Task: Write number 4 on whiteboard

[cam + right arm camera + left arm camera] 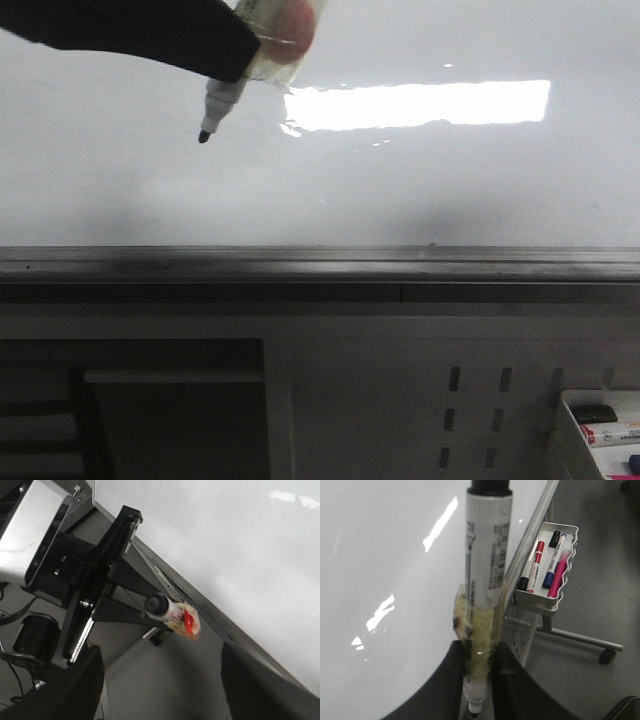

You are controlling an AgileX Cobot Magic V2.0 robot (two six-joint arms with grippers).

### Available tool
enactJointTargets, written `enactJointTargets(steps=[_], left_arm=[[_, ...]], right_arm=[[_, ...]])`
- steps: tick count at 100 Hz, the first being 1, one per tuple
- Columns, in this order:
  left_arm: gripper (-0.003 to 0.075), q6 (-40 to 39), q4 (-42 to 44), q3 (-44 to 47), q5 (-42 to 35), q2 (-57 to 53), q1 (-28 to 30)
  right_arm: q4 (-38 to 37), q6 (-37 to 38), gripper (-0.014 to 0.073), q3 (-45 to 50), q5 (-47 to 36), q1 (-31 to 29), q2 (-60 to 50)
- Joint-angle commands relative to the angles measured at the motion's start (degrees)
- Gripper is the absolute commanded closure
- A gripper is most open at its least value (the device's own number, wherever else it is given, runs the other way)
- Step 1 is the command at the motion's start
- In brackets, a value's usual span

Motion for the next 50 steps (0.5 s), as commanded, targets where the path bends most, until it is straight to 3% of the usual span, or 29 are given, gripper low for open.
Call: enactJointTargets(steps=[1, 21, 50], left_arm=[[0.0741, -2.94, 2.23, -3.41, -2.21, 0.32, -1.60], [0.0741, -10.90, 12.70, -5.80, -2.21, 3.50, -4.54], [0.0741, -11.21, 15.01, -8.66, -2.33, 6.43, -5.45]], right_arm=[[1.89, -0.40, 0.0146, -3.26, -1.50, 0.88, 0.21], [-3.76, 3.13, 0.0146, -8.54, 0.72, 1.24, 4.00], [-5.91, 4.18, 0.0146, -10.63, 6.20, 1.24, 9.62]])
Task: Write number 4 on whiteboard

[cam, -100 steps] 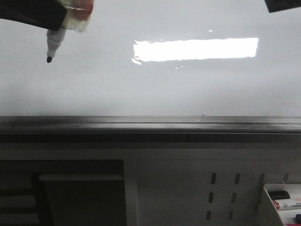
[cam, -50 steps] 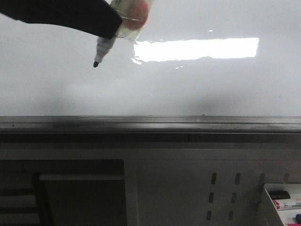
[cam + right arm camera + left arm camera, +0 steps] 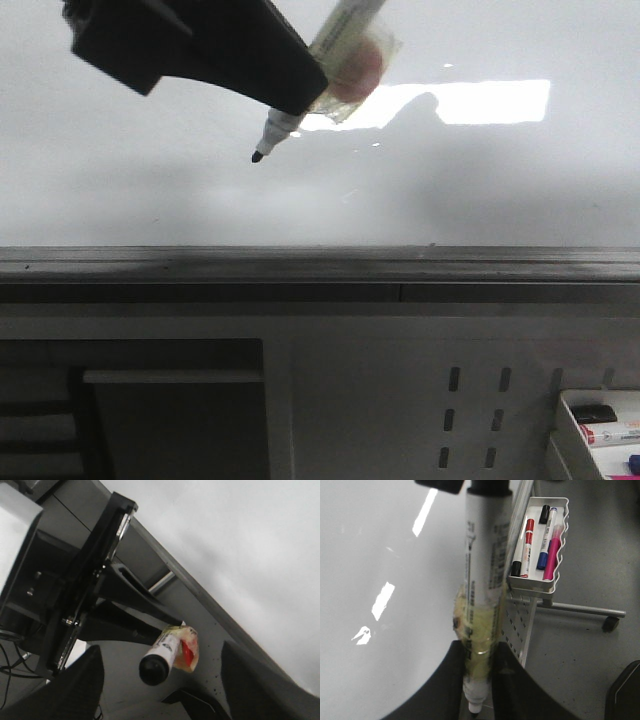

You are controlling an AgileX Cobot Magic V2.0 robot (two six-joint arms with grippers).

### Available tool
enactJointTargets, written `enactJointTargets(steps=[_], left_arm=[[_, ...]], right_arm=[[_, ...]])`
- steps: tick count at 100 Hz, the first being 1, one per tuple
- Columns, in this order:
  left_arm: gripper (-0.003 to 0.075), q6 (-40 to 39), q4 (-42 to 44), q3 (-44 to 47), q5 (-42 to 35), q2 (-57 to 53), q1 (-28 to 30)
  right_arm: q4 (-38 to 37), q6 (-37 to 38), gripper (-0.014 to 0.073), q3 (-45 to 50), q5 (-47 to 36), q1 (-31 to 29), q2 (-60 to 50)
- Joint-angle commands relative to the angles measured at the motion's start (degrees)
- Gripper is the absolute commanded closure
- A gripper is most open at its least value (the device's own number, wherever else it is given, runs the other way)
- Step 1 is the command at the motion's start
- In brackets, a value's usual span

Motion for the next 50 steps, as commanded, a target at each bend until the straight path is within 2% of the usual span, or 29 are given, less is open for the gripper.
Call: enactJointTargets(steps=[1, 20, 40, 50], left_arm=[[0.0741, -0.90, -0.58, -2.64, -2.69, -0.36, -0.41], [0.0741, -0.90, 0.97, -3.78, -2.82, 0.84, -0.41], [0.0741, -0.90, 1.66, -4.32, -3.80, 1.34, -0.41], [0.0741, -0.90, 2.97, -4.32, -3.80, 1.34, -0.41]], right_arm=[[2.54, 0.04, 0.0146, -2.01, 1.00, 0.01, -0.02], [2.54, 0.04, 0.0146, -2.01, 0.48, 1.72, 1.39], [2.17, 0.04, 0.0149, -2.01, -3.48, 4.93, 2.94], [2.02, -0.06, 0.0209, -2.01, -3.35, 4.93, 3.58]])
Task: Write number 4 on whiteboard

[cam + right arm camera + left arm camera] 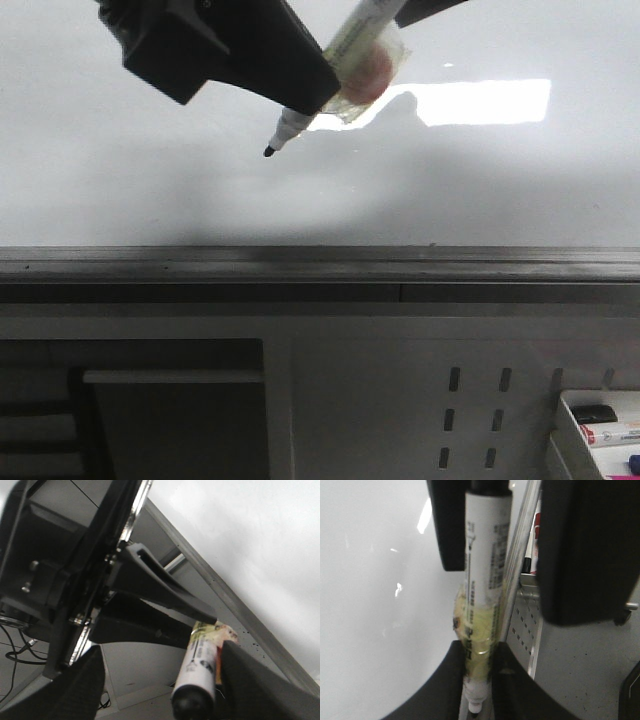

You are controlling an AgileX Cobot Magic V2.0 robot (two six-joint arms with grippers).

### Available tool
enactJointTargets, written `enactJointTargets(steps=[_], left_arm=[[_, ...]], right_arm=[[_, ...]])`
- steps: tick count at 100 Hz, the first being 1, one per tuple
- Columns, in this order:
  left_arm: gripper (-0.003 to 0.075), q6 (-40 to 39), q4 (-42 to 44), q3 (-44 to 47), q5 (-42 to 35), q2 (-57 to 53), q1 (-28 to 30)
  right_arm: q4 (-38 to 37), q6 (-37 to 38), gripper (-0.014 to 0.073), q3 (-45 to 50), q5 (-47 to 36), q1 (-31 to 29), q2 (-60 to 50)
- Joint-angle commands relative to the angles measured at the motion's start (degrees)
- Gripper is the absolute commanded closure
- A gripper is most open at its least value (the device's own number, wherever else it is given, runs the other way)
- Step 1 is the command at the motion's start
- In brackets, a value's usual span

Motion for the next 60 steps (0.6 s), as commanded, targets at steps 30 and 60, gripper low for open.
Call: enactJointTargets(steps=[30, 60], left_arm=[[0.0741, -0.80, 1.15, -2.12, -5.67, -1.37, -0.41], [0.0741, -0.80, 1.15, -2.12, -6.93, -1.37, -0.41]], right_arm=[[2.17, -0.40, 0.0440, -1.79, -1.18, 0.14, 0.09], [2.17, -1.87, 0.0615, -1.79, -0.09, 0.14, 2.20]])
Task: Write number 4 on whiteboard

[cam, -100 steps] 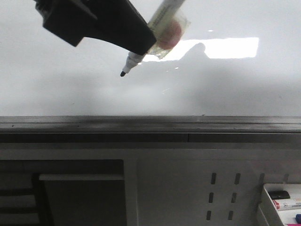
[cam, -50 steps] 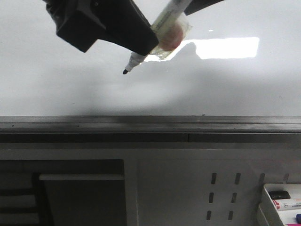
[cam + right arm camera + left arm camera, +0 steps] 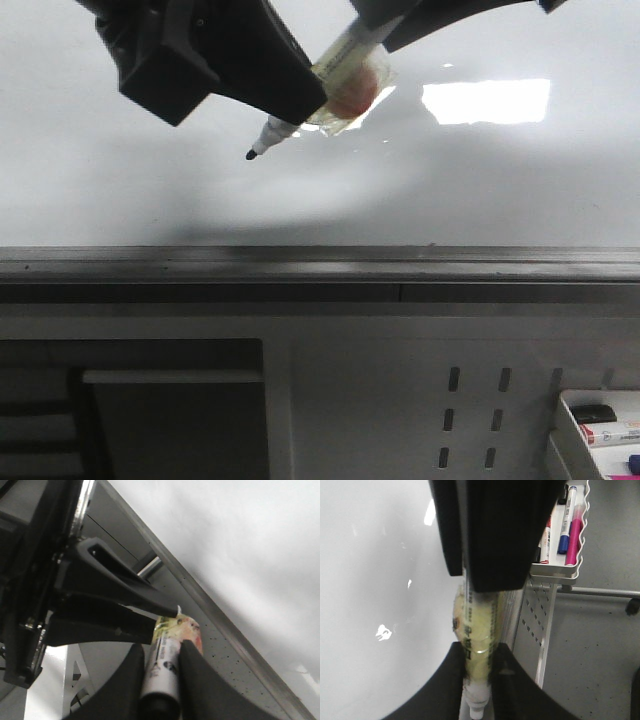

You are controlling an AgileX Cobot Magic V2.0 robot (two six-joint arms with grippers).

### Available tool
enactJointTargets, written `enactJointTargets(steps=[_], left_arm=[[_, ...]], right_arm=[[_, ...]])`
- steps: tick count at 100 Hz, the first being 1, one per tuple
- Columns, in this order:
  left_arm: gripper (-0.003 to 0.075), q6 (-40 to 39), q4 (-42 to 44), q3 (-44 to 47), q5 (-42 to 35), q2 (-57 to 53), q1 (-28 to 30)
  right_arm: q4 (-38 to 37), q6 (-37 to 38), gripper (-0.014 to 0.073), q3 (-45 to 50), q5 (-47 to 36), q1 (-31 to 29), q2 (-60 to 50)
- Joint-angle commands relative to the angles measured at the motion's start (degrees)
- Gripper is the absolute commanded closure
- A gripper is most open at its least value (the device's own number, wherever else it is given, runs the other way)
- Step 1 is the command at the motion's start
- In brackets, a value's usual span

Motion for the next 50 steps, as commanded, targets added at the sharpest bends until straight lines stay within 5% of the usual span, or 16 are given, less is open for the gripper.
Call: enactJointTargets(steps=[1, 30, 39, 50], left_arm=[[0.0741, -0.07, -1.82, -2.22, -5.84, -1.68, -0.41], [0.0709, -0.07, -1.82, -2.22, -4.91, -2.13, -0.29], [0.0591, -0.07, -2.04, -2.22, -4.51, -2.53, -0.29], [0.0344, -0.07, -4.41, -2.22, -4.36, -3.49, 1.45]], right_arm=[[4.39, -1.58, 0.0630, -1.67, 2.31, 0.24, -0.92], [4.39, -2.61, 0.0657, -1.67, 2.38, 0.24, -0.92], [4.39, -2.61, 0.0657, -1.67, 1.47, 0.24, -1.13], [3.92, -2.61, 0.0656, -1.67, 0.53, 0.24, -2.04]])
